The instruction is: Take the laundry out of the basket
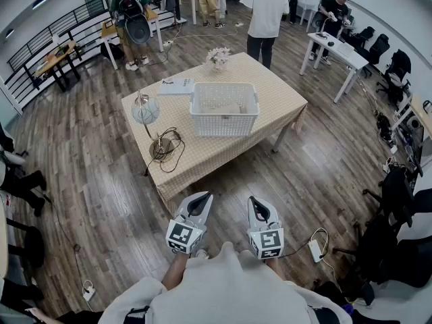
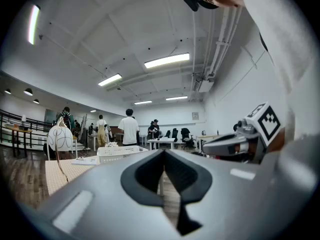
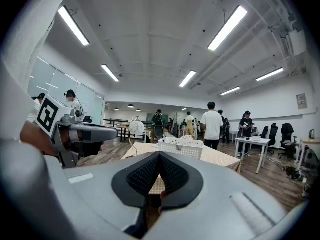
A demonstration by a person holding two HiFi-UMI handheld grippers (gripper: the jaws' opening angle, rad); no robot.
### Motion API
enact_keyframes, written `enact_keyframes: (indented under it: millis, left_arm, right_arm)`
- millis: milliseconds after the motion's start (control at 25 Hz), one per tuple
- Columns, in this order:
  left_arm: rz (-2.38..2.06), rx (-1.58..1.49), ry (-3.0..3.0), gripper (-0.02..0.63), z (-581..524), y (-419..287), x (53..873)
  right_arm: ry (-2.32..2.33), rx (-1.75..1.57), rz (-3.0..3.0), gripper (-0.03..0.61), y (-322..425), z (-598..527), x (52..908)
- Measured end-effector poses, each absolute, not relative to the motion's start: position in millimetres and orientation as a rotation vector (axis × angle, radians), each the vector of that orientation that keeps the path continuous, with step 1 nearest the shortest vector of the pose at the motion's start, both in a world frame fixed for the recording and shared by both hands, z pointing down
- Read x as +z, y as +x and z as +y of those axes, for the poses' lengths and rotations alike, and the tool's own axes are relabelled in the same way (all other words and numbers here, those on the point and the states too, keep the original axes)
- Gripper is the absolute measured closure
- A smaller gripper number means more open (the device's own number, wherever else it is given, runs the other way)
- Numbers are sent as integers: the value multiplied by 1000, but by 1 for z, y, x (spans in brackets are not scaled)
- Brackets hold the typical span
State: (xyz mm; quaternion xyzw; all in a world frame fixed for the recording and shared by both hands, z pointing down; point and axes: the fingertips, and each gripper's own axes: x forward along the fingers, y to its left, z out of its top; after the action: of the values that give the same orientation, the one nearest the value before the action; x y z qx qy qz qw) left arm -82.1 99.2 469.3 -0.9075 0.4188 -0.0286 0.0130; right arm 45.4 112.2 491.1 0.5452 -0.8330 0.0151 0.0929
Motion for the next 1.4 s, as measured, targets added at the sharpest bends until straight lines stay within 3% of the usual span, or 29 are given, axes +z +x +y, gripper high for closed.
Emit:
enact_keyframes:
  millis: [800, 1400]
  left_arm:
    - [1307, -81, -2830, 605, 120, -78, 470]
    - [1364, -115, -2792, 605, 123, -38, 471]
  right_arm:
    - [1609, 52, -2473, 581, 47, 136, 497]
    - [1566, 95, -2564, 580, 91, 141, 501]
